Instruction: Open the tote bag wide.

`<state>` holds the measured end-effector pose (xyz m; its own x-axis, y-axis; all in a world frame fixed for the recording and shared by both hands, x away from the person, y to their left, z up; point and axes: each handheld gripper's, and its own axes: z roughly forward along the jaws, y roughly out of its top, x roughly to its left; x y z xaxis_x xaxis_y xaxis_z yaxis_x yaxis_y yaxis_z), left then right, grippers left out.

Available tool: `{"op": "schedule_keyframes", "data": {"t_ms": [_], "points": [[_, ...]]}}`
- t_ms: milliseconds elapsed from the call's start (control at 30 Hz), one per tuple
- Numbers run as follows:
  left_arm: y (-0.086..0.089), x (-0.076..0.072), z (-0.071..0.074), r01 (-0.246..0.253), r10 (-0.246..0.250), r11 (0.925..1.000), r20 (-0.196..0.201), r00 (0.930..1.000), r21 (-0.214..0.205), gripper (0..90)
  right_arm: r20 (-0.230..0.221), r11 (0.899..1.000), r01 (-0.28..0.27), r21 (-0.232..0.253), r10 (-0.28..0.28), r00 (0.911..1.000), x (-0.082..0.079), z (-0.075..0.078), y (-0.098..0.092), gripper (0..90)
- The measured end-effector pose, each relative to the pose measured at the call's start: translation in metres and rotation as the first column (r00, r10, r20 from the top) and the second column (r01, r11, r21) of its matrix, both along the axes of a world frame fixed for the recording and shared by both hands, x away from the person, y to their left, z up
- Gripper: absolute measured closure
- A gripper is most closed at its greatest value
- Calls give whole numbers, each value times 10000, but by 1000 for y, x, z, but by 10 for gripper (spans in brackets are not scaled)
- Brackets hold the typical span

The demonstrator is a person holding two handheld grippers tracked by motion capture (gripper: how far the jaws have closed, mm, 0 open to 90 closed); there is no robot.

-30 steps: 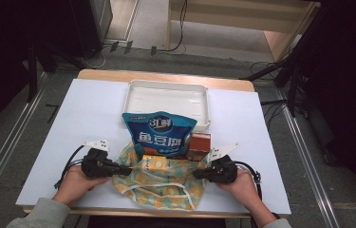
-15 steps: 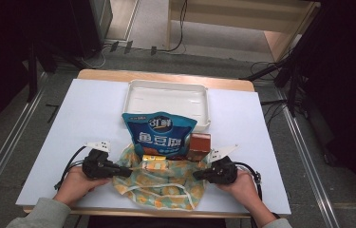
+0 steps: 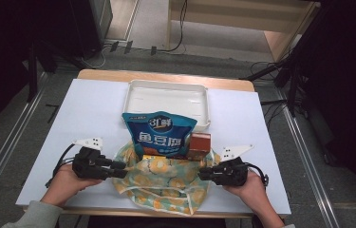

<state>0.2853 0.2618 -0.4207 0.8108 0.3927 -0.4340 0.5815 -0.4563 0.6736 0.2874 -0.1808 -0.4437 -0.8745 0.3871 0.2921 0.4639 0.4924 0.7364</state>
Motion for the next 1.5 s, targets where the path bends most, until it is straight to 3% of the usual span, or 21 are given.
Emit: {"op": "schedule_keyframes", "data": {"t_ms": [167, 433, 667, 767, 1033, 1200, 1300, 1400, 1500], "points": [[-5, -1, 15, 192, -191, 9998, 248, 9995, -15, 569, 241, 9999, 2, 112, -5, 9997, -6, 15, 4, 747], [-25, 6, 24, 350, -350, 9994, 197, 9992, -12, 533, 529, 9999, 20, 128, -27, 9986, -4, 29, 14, 689], [-41, 9, 23, 548, -550, 9984, 166, 9983, 129, 507, 600, 9994, 70, 334, -90, 9982, -4, 33, 27, 662], [-44, 9, 21, 552, -555, 9982, 159, 9983, 222, 507, 637, 9985, 215, 504, -247, 9977, -5, 34, 30, 603], [-47, 8, 13, 513, -515, 9986, 88, 9986, 160, 605, 723, 9980, 507, 382, -534, 9960, -6, 22, 44, 541], [-48, 7, 10, 539, -540, 9985, 191, 9984, 53, 652, 1124, 9964, 816, 212, -834, 9902, -8, 18, 44, 570], [-48, 6, 9, 538, -539, 9985, 271, 9982, 55, 692, 1007, 9957, 903, 203, -920, 9907, -11, 15, 43, 617], [-47, 7, 9, 535, -536, 9985, 148, 9985, 68, 729, 1120, 9951, 976, 147, -986, 9888, -13, 15, 42, 754], [-47, 6, 10, 499, -500, 9987, 124, 9987, 94, 757, 946, 9954, 949, 92, -954, 9909, -13, 14, 40, 860]]}}
